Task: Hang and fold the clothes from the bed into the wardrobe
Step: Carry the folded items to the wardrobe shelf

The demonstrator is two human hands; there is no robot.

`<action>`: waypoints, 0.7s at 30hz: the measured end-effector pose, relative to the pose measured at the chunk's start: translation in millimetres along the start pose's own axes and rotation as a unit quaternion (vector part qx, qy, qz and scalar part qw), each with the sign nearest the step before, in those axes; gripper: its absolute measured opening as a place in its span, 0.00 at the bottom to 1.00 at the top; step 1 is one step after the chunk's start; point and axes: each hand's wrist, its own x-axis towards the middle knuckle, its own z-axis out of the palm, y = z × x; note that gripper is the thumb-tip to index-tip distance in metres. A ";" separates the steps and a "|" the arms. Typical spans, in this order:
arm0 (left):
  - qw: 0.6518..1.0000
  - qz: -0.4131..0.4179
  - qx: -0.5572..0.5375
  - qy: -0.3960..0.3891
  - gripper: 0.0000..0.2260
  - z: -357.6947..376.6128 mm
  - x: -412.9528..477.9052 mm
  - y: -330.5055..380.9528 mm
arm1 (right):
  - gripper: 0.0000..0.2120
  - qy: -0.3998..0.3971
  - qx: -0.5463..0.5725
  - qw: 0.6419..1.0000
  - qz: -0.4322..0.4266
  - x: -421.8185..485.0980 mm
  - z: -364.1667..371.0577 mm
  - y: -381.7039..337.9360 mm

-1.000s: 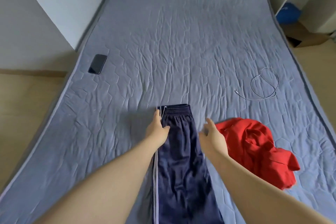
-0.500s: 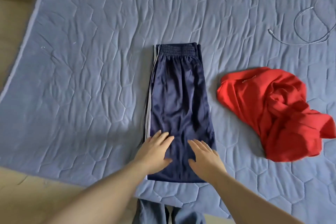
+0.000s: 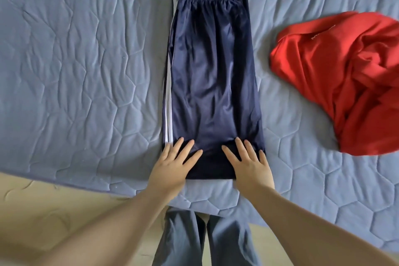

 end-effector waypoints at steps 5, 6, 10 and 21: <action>0.997 -0.002 -0.049 -0.064 0.31 2.0 -2.0 0.3 | 0.31 -0.015 0.080 0.997 0.012 -5.1 -0.9 0.1; 0.993 -0.006 -0.066 -0.098 0.30 4.3 -1.5 -1.7 | 0.29 -0.019 0.088 0.996 0.012 -6.2 -2.4 0.8; 0.982 0.004 -0.110 -0.157 0.30 -8.7 -9.3 -3.5 | 0.27 -0.044 0.104 0.994 0.013 -24.0 -10.5 1.2; 0.859 -0.021 -0.289 -0.423 0.12 -84.3 -93.3 30.1 | 0.22 -0.292 0.153 0.944 -0.001 -133.0 1.7 -24.4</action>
